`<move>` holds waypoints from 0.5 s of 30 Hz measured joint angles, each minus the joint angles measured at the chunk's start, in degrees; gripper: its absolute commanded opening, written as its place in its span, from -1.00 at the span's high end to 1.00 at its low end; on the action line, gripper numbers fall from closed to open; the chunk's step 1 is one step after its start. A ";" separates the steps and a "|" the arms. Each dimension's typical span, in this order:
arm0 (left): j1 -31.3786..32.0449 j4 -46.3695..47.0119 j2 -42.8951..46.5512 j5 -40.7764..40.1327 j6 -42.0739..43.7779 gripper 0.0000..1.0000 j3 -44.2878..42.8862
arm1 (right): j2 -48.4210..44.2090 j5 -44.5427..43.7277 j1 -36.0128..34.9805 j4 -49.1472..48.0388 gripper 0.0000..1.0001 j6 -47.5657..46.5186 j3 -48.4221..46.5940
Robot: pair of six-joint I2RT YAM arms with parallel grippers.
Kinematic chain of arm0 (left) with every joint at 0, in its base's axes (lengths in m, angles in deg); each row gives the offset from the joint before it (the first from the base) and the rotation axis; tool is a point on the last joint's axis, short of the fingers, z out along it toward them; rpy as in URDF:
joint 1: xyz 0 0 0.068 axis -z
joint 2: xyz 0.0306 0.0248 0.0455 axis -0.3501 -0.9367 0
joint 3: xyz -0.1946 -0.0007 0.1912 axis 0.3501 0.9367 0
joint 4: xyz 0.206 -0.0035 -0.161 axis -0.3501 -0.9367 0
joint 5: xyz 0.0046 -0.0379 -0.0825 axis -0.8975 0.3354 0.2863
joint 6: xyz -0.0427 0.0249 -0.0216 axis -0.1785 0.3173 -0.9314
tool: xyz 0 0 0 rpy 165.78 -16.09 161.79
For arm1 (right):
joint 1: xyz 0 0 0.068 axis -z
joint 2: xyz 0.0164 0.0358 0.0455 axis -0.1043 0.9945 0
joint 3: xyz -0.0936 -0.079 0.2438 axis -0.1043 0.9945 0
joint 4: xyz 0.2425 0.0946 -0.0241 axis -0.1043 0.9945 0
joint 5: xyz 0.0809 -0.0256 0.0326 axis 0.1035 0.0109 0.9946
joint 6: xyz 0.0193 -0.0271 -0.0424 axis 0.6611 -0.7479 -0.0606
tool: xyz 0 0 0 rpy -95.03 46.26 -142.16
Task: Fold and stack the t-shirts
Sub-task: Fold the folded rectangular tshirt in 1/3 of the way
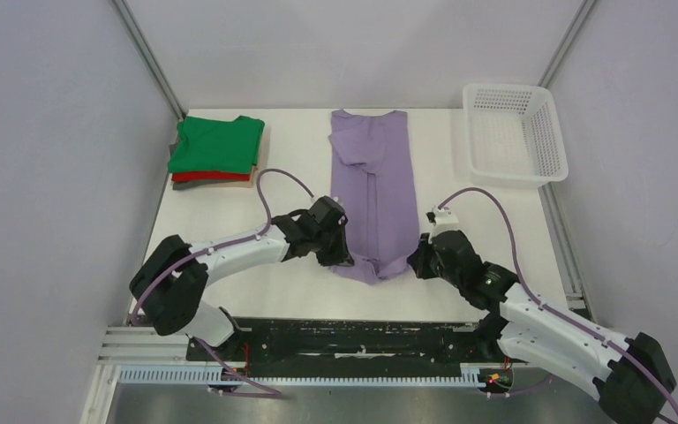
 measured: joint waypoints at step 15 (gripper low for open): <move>-14.47 -0.57 -11.98 -0.48 8.98 0.96 -15.93 | 22.47 -5.31 12.72 -15.23 1.00 -5.97 -12.17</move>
